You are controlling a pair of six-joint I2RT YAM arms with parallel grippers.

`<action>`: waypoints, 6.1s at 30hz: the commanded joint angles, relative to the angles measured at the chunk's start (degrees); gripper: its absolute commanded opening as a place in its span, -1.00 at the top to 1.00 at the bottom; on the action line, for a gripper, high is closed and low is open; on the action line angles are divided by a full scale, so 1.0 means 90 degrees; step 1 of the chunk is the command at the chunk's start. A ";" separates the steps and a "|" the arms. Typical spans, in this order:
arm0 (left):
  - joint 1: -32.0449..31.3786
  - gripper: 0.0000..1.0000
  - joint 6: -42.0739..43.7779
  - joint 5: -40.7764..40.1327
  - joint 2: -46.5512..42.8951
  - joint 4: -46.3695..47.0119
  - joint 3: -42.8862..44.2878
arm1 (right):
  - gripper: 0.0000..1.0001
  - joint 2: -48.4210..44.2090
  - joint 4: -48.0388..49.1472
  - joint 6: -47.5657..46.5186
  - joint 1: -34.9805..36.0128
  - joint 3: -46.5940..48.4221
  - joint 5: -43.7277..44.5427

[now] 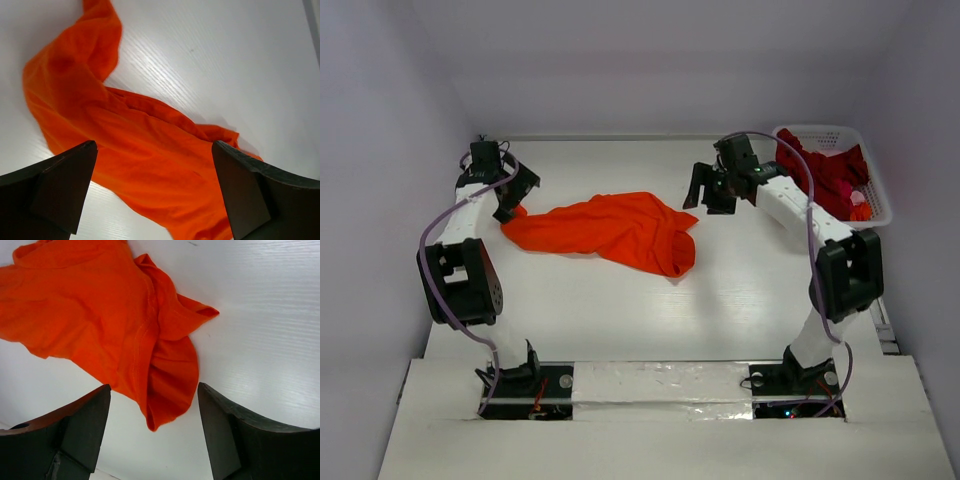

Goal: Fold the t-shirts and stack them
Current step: Flatten out the tshirt

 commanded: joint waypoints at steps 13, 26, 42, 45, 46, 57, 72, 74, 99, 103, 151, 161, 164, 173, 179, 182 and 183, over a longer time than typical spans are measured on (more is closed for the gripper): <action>-0.0404 -0.98 0.0126 0.0269 -0.1016 0.0100 0.0346 | -0.32 0.2119 -0.0127 0.0640 -0.0003 0.2084 0.0706; -0.0404 -0.98 0.0214 0.0201 -0.1085 0.0002 0.0482 | -0.25 0.2237 0.0048 0.0620 -0.0130 0.1352 0.1422; -0.0463 -0.98 0.0224 0.0201 -0.0967 0.0012 0.0542 | -0.22 0.2256 0.0116 0.0435 -0.0130 0.1264 0.0904; -0.0463 -0.98 0.0224 0.0191 -0.0967 0.0031 0.0522 | -0.22 0.2246 0.0136 0.0435 -0.0072 0.1205 0.0855; -0.0463 -0.98 0.0214 0.0201 -0.0958 0.0031 0.0512 | -0.22 0.2266 0.0145 0.0425 -0.0072 0.1196 0.0826; -0.0463 -0.98 0.0205 0.0240 -0.0880 0.0080 0.0444 | -0.22 0.2422 0.0155 0.0172 0.0182 0.1234 0.0591; -0.0463 -0.98 0.0204 0.0269 -0.0831 0.0109 0.0434 | 0.23 0.2520 0.0126 0.0181 0.0241 0.1401 0.0444; -0.0463 -0.98 0.0204 0.0269 -0.0821 0.0109 0.0434 | 0.70 0.2529 0.0126 0.0191 0.0299 0.1401 0.0493; -0.0580 -0.98 0.0273 0.0250 -0.0919 0.0070 0.0356 | 1.00 0.3213 -0.2169 -0.0298 0.0163 0.6663 0.1070; -0.0638 -0.98 0.0283 0.0250 -0.0928 0.0090 0.0307 | 1.00 0.3116 -0.2052 -0.0268 0.0037 0.6344 0.1089; -0.1820 -0.98 0.0039 -0.0268 -0.1134 0.0119 -0.0025 | 1.00 0.0020 -0.0733 -0.0483 0.0153 0.6860 -0.2192; -0.2015 -0.98 -0.0069 -0.0249 -0.1133 0.0246 -0.0152 | 1.00 -0.0088 -0.0889 -0.0561 0.0153 0.6703 -0.1559; -0.2171 -0.98 -0.0088 -0.0200 -0.1143 0.0275 -0.0162 | 1.00 -0.0058 -0.0919 -0.0522 0.0153 0.6684 -0.1479; -0.3031 -0.98 -0.0206 -0.0268 -0.1270 0.0285 -0.0561 | 1.00 0.0195 -0.1338 -0.0493 0.0153 0.6722 -0.0495; -0.3235 -0.98 -0.0206 -0.0268 -0.1397 0.0431 -0.1118 | 1.00 0.0323 -0.1906 -0.0142 -0.0002 0.6598 0.1556; -0.3411 -0.98 -0.0196 -0.0471 -0.1310 0.0480 -0.1265 | 1.00 -0.0116 -0.1516 0.0044 -0.0169 0.5884 0.1753; -0.3412 -0.98 -0.0186 -0.0473 -0.1280 0.0490 -0.1294 | 1.00 -0.0175 -0.1505 0.0063 -0.0169 0.5835 0.1830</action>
